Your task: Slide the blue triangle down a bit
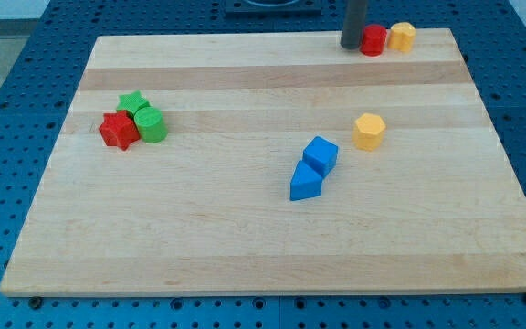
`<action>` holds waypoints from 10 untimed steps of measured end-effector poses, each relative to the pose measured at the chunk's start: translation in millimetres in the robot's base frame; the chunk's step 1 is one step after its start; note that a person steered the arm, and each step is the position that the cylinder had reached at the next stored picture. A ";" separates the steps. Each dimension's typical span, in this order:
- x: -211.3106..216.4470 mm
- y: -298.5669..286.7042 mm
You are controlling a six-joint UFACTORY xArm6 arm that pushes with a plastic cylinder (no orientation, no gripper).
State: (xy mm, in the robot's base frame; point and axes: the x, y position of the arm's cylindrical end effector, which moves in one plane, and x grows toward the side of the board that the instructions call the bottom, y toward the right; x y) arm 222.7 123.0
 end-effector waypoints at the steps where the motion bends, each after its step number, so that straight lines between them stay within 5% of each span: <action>1: 32.2 -12.1; 3: 122.3 -34.1; 6: 198.2 -76.7; 10: 208.4 -10.4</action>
State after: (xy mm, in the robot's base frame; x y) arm 431.1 112.6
